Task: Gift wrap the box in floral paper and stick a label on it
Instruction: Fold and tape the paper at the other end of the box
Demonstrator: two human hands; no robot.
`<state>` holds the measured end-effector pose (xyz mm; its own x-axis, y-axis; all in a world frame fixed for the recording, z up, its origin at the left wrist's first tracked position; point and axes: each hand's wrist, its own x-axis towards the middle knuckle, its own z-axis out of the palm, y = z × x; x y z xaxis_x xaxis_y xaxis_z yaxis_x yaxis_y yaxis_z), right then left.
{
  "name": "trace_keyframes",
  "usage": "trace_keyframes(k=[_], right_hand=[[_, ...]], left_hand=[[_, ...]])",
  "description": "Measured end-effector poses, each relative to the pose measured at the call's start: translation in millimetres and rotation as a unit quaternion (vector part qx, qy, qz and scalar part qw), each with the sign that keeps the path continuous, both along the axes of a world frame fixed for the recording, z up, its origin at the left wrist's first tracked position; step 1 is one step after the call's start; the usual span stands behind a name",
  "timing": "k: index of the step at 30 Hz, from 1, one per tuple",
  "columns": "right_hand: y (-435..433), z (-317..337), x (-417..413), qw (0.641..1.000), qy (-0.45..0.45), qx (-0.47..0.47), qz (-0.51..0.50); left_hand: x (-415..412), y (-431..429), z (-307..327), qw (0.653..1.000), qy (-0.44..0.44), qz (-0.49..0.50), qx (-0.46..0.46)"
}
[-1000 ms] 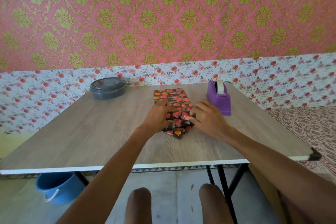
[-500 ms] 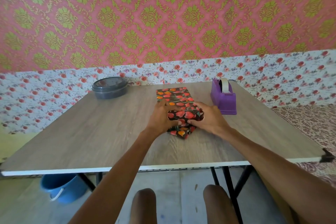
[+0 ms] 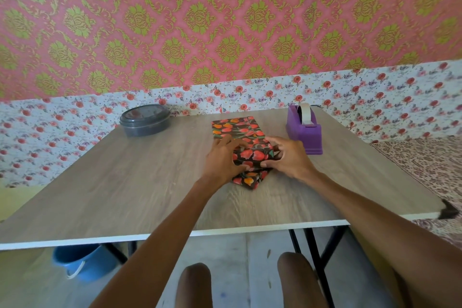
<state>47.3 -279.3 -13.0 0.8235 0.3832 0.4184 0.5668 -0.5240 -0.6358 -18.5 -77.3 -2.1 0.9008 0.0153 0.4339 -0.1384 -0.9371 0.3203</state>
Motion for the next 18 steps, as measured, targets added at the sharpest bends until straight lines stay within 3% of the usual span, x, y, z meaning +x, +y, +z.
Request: trace_keyframes(k=[7,12,15,18], right_hand=[[-9.5,3.4,9.3,1.000,0.024,-0.004,-0.002],[-21.9,5.7,17.5,0.998,0.066,-0.015,0.006],[-34.0,17.0,19.7,0.994,0.102,-0.008,0.026],[-43.8,33.2,26.9,0.997,0.001,0.062,-0.038]], left_hand=[[18.0,-13.1,11.4,0.979,0.023,-0.008,0.203],[28.9,-12.7,9.7,0.994,0.036,-0.024,0.100],[36.3,-13.9,9.9,0.995,0.042,-0.025,0.083],[43.8,-16.5,10.7,0.996,0.043,-0.019,0.075]])
